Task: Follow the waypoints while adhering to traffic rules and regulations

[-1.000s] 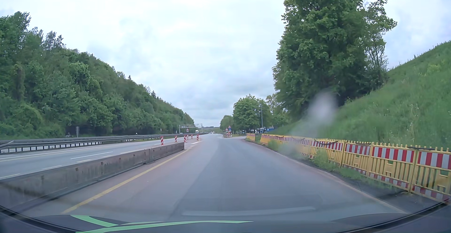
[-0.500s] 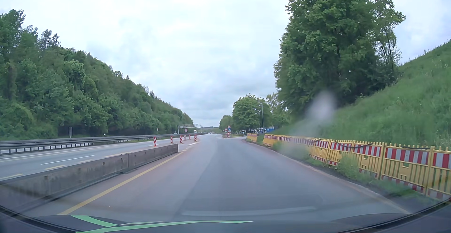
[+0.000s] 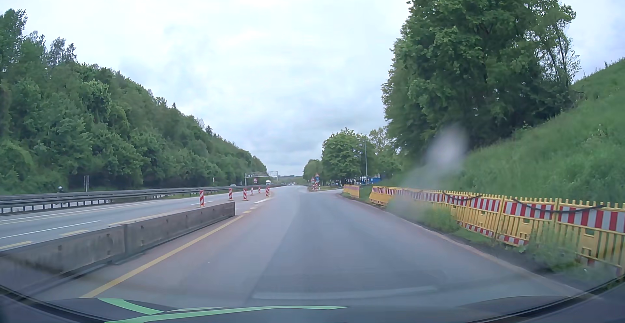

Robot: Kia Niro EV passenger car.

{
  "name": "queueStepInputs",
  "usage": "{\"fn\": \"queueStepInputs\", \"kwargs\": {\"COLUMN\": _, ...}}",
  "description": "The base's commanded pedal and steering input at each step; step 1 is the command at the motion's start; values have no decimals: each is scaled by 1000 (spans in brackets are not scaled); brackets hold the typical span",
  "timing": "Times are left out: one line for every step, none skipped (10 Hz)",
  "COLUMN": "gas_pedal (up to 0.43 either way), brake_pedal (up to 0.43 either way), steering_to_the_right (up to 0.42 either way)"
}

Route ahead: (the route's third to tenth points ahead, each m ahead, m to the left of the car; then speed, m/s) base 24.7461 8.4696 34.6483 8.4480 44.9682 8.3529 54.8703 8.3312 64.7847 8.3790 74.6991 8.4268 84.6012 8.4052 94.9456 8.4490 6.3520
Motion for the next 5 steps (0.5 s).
{"fn": "queueStepInputs", "kwargs": {"gas_pedal": 209, "brake_pedal": 0, "steering_to_the_right": -3}}
{"fn": "queueStepInputs", "kwargs": {"gas_pedal": 209, "brake_pedal": 0, "steering_to_the_right": -3}}
{"fn": "queueStepInputs", "kwargs": {"gas_pedal": 209, "brake_pedal": 0, "steering_to_the_right": -5}}
{"fn": "queueStepInputs", "kwargs": {"gas_pedal": 209, "brake_pedal": 0, "steering_to_the_right": -5}}
{"fn": "queueStepInputs", "kwargs": {"gas_pedal": 209, "brake_pedal": 0, "steering_to_the_right": -6}}
